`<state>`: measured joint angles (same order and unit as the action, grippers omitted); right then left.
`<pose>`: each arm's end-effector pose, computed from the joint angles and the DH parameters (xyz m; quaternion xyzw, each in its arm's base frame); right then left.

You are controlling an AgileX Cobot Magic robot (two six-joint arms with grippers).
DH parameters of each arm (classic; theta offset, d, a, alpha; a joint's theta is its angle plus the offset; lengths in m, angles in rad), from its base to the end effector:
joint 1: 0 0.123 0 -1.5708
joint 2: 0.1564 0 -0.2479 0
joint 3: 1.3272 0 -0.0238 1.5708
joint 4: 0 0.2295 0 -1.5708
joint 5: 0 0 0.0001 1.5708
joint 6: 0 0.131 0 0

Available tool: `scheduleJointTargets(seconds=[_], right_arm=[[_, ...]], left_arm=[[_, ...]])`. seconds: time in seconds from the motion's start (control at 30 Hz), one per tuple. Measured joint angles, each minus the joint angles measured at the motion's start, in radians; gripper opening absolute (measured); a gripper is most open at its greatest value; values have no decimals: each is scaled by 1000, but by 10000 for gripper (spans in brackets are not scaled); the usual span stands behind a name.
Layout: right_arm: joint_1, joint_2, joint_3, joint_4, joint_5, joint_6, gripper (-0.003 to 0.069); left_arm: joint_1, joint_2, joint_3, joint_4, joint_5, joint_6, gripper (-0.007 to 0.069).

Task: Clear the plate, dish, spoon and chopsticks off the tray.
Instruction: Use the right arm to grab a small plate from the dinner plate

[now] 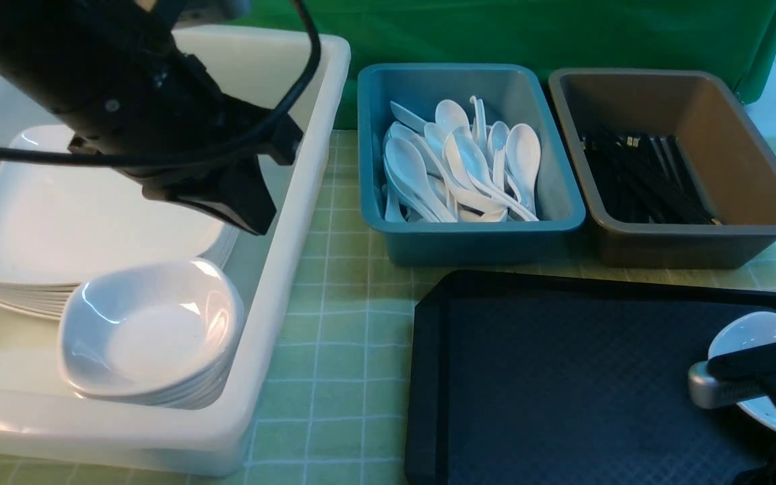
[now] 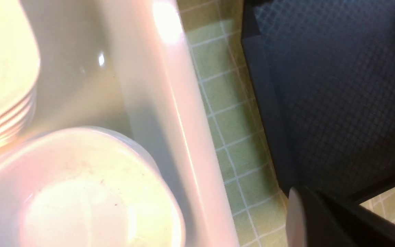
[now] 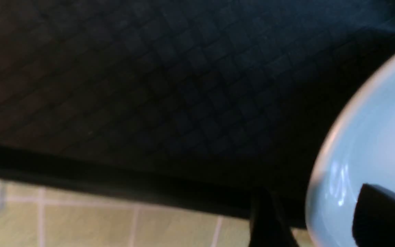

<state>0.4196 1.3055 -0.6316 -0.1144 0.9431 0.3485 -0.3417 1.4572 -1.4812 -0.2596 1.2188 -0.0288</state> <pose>0.1721 0.0635 0.1319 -0.0681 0.9964 -0.0359 0.0366 0.2665 -0.1283 0.3066 0.1350 0.9557 -0.1682 0.2000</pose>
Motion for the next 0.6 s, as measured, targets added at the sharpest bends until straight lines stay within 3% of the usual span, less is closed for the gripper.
scheduleJointTargets(seconds=[0.23,0.43,0.6], right_arm=[[0,103,6,-105,-28,69,334],[0,166,30,-120,-91,78,325],[0,170,33,-133,-92,75,165]], left_arm=[[4,-5,3,-23,0,18,0],[4,-6,3,-40,0,48,0],[4,-6,3,-42,0,58,0]])
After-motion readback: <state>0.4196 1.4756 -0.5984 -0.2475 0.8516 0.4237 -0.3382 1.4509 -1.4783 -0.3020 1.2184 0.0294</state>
